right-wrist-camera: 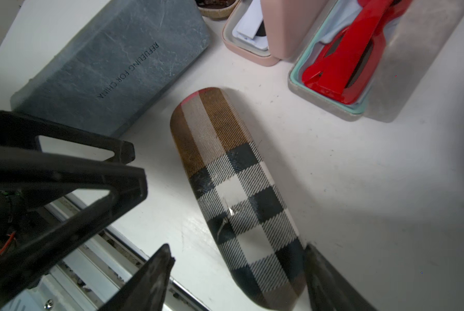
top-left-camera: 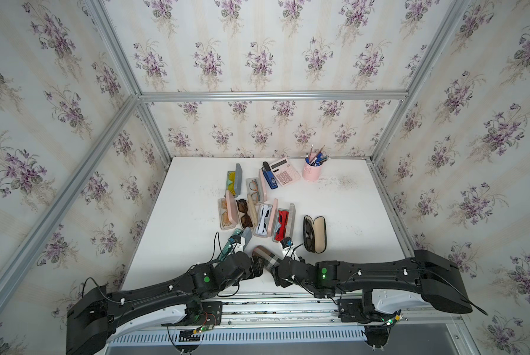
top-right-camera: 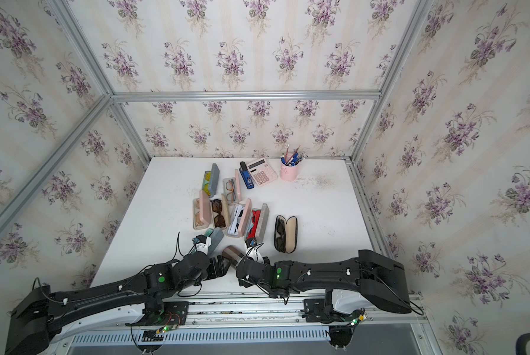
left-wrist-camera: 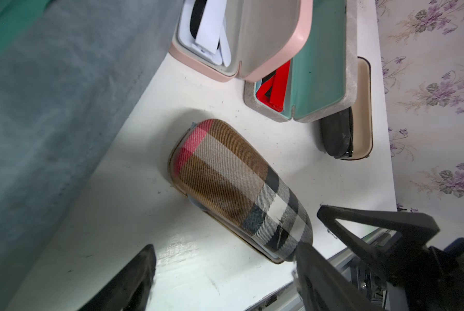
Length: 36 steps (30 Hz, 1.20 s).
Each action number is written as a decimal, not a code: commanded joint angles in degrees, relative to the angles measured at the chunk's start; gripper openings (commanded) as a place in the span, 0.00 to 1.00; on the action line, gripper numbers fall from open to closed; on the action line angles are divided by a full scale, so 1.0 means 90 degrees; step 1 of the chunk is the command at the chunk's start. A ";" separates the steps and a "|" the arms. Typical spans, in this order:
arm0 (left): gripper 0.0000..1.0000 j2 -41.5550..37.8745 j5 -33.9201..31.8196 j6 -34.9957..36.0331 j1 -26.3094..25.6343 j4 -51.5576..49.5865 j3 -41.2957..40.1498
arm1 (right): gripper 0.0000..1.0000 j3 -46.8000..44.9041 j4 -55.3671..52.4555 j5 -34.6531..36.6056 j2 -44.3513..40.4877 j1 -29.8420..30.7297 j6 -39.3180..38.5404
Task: Close the glasses case
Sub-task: Close the glasses case at the center of the board, then adjust the glasses case at the center of the board.
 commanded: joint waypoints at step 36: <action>0.84 -0.0607 -0.0275 0.0125 0.0081 -0.0880 -0.0015 | 0.34 0.0820 -0.0898 0.0450 0.1679 -0.0182 -0.1322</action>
